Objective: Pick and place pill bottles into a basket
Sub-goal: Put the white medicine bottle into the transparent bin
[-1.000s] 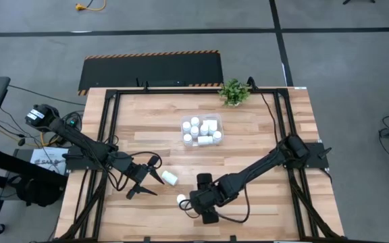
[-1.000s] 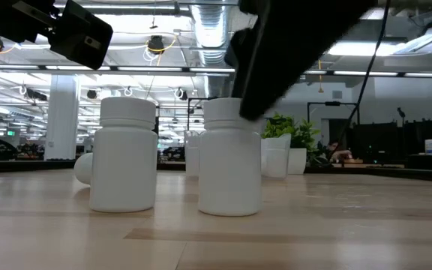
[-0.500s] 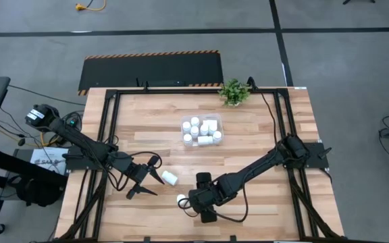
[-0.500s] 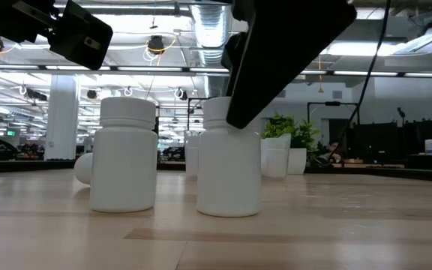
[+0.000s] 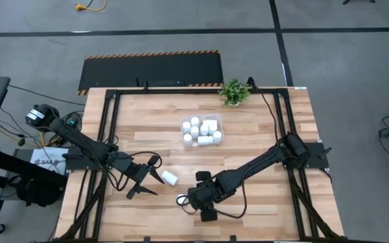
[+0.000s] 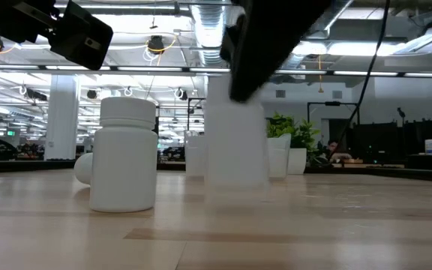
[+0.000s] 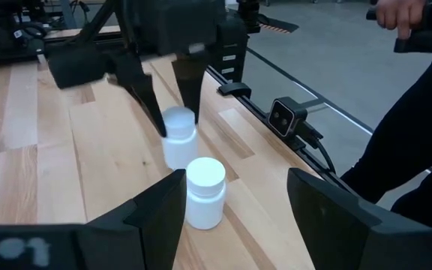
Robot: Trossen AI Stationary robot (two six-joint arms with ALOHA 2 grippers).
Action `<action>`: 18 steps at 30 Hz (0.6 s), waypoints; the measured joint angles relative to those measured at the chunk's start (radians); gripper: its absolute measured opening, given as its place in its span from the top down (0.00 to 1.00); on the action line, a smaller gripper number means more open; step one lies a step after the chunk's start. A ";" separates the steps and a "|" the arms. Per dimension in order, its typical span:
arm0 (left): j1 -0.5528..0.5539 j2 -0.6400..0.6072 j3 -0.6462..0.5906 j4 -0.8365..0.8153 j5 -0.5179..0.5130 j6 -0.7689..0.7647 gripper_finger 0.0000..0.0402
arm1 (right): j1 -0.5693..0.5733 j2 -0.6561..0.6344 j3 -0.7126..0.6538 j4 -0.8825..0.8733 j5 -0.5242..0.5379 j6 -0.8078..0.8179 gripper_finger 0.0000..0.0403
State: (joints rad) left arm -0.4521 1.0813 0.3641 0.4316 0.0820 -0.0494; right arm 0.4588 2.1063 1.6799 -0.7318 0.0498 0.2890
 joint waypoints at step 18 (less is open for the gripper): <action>0.000 0.000 0.000 0.000 -0.019 0.000 0.45 | -0.254 0.000 0.448 -0.538 0.029 -0.315 0.62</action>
State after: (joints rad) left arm -0.4519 1.0813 0.3641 0.4316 0.0629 -0.0491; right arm 0.2053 2.1059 2.1277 -1.2697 0.0783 -0.0256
